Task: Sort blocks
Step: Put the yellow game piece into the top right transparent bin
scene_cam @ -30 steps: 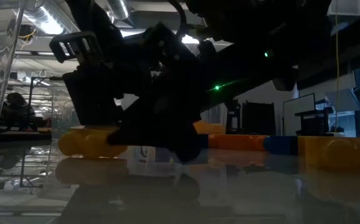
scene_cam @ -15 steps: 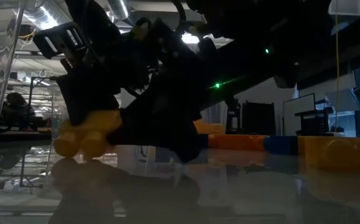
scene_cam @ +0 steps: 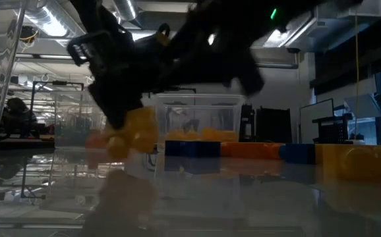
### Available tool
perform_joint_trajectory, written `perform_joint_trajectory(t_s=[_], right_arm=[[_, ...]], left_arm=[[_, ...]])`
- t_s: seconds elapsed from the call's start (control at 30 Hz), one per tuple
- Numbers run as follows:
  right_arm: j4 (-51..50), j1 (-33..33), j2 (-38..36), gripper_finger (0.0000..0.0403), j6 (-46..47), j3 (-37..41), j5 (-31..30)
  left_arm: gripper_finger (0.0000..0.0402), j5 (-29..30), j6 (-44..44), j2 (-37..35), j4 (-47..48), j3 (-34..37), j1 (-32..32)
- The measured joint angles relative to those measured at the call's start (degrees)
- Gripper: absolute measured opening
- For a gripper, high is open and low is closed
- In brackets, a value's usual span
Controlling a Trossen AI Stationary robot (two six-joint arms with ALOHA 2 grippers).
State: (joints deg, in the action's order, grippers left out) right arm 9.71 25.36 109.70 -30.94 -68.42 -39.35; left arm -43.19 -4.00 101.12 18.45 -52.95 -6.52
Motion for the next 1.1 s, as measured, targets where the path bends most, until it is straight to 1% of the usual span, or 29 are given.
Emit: perform_joint_trajectory(t_s=[0.13,0.33,0.4,0.47,0.57,0.63,0.7,0.8,0.9,0.97,1.0,1.1], right_arm=[[-8.87,1.89,-5.88,0.0291,-0.13,-0.06,-2.84],[-17.86,4.56,-12.99,0.0291,0.52,-0.06,-2.61],[-20.34,5.43,-14.86,0.0291,0.73,-0.04,-2.16],[-23.40,6.41,-16.98,0.0291,0.96,-0.02,-2.04],[-26.06,7.75,-20.03,0.0291,1.05,-0.02,-2.13],[-27.97,8.62,-21.80,0.0291,1.15,0.00,-2.06],[-28.48,9.32,-23.14,0.0291,2.74,-0.02,-2.03],[-30.56,9.91,-24.18,0.0291,9.31,-0.02,-0.90],[-36.08,9.93,-24.23,0.0291,19.44,-0.02,2.56],[-40.70,9.86,-24.16,0.0291,26.55,-0.02,6.73],[-43.02,9.86,-23.96,0.0291,30.16,-0.02,8.38],[-48.91,9.88,-23.01,0.0291,39.45,0.02,10.08]], left_arm=[[0.0005,-0.77,2.23,-1.48,-5.69,-0.86,-1.86],[0.0005,-1.15,1.23,-6.30,-12.63,-4.04,-3.96],[0.0005,-0.32,-0.15,-8.13,-14.49,-4.95,-4.87],[0.0003,1.88,-1.96,-10.22,-15.24,-6.06,-5.93],[0.0004,7.69,-5.76,-13.23,-15.29,-7.90,-7.62],[0.0006,13.40,-7.78,-14.94,-15.52,-9.13,-8.78],[0.0006,20.35,-10.06,-16.36,-16.88,-9.70,-9.89],[0.0004,31.13,-11.22,-16.91,-20.83,-9.82,-11.51],[0.0006,40.12,-11.23,-16.31,-22.87,-9.79,-13.37],[0.0013,43.93,-11.97,-15.39,-22.43,-9.79,-14.99],[0.0017,44.91,-12.43,-14.93,-22.43,-9.79,-15.71],[0.0024,45.63,-12.64,-13.17,-22.09,-9.73,-17.87]])
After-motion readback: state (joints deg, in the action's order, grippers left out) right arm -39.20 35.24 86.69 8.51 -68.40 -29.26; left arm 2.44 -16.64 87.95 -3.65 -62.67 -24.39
